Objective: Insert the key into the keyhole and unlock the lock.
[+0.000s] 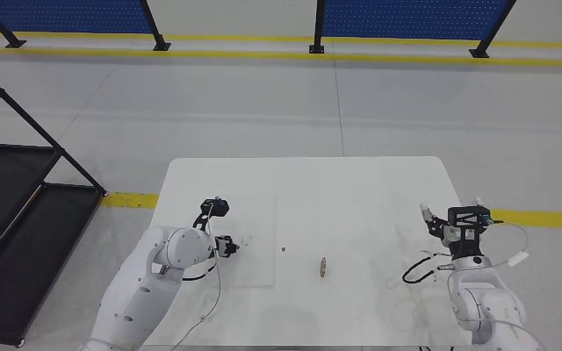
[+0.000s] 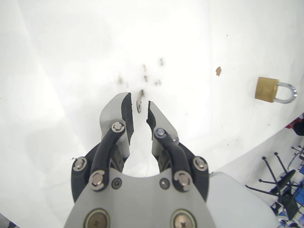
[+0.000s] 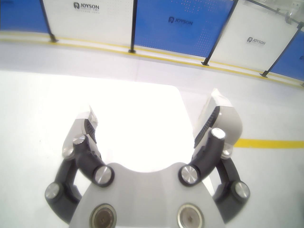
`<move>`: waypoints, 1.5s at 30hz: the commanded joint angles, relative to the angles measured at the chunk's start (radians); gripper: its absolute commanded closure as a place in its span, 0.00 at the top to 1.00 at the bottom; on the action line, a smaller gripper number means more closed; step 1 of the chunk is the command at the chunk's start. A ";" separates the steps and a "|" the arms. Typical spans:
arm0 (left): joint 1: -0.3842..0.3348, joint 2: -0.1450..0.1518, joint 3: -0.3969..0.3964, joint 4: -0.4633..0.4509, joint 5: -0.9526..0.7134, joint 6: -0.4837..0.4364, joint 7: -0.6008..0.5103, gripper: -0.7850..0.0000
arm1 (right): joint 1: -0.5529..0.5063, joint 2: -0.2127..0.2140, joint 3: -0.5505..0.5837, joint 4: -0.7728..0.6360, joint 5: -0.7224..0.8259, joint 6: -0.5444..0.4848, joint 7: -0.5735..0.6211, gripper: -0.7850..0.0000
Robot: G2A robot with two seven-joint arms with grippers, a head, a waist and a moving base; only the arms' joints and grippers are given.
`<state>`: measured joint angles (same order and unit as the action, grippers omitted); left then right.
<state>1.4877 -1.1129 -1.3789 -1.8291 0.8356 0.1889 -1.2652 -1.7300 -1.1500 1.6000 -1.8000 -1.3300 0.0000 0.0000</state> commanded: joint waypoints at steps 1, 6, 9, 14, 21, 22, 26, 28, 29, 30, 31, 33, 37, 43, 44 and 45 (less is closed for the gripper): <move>-0.004 0.000 0.004 0.004 0.000 0.001 -0.001 0.18 | 0.000 0.000 0.000 0.000 0.000 0.000 0.000 1.00; -0.010 0.002 0.010 0.013 -0.003 0.009 -0.004 0.00 | 0.000 0.000 0.000 0.000 0.000 0.000 0.000 1.00; -0.013 0.003 0.012 0.012 -0.002 0.011 -0.003 0.00 | 0.000 0.000 0.000 0.000 0.000 0.000 0.000 1.00; 0.006 0.010 0.007 -0.049 0.054 -0.001 0.004 0.00 | 0.000 0.000 0.000 0.000 0.000 0.000 0.000 1.00; 0.060 0.018 -0.010 -0.158 0.101 -0.009 0.016 0.00 | 0.000 0.000 0.000 0.000 0.000 0.000 0.000 1.00; 0.068 0.019 -0.017 -0.173 0.098 -0.014 0.020 0.00 | 0.000 0.000 0.000 0.000 0.000 0.000 0.000 1.00; 0.111 0.022 -0.062 -0.232 0.016 -0.059 0.063 0.00 | 0.000 0.000 0.000 0.000 0.000 0.000 0.000 1.00; 0.137 0.024 -0.099 -0.246 -0.052 -0.089 0.100 0.00 | 0.000 0.000 0.000 0.000 0.000 0.000 0.000 1.00; 0.151 0.024 -0.118 -0.248 -0.087 -0.109 0.117 0.00 | 0.000 0.000 0.000 0.000 0.000 0.000 0.000 1.00; 0.163 0.025 -0.138 -0.251 -0.121 -0.132 0.139 0.00 | 0.000 0.000 0.000 0.000 0.000 0.000 0.000 1.00; 0.176 0.026 -0.158 -0.248 -0.156 -0.157 0.161 0.00 | 0.000 0.000 0.000 0.000 0.000 0.000 0.000 1.00; 0.204 0.027 -0.196 -0.235 -0.242 -0.212 0.192 0.00 | 0.000 0.000 0.000 0.000 0.000 0.000 0.000 1.00; 0.242 0.033 -0.271 -0.177 -0.437 -0.346 0.196 0.00 | 0.000 0.000 0.000 0.000 0.000 0.000 0.000 1.00; 0.236 0.044 -0.354 -0.009 -0.796 -0.514 0.083 0.00 | 0.000 0.000 0.000 0.000 0.000 0.000 0.000 1.00; 0.223 0.047 -0.363 0.031 -0.855 -0.529 0.050 0.00 | 0.000 0.000 0.000 0.000 0.000 0.000 0.000 1.00; 0.209 0.049 -0.369 0.071 -0.909 -0.541 0.017 0.00 | 0.000 0.000 0.000 0.000 0.000 0.000 0.000 1.00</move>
<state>1.7100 -1.0659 -1.7432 -1.8028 -0.0018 -0.3411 -1.2123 -1.7300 -1.1500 1.6000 -1.8000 -1.3300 0.0000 0.0000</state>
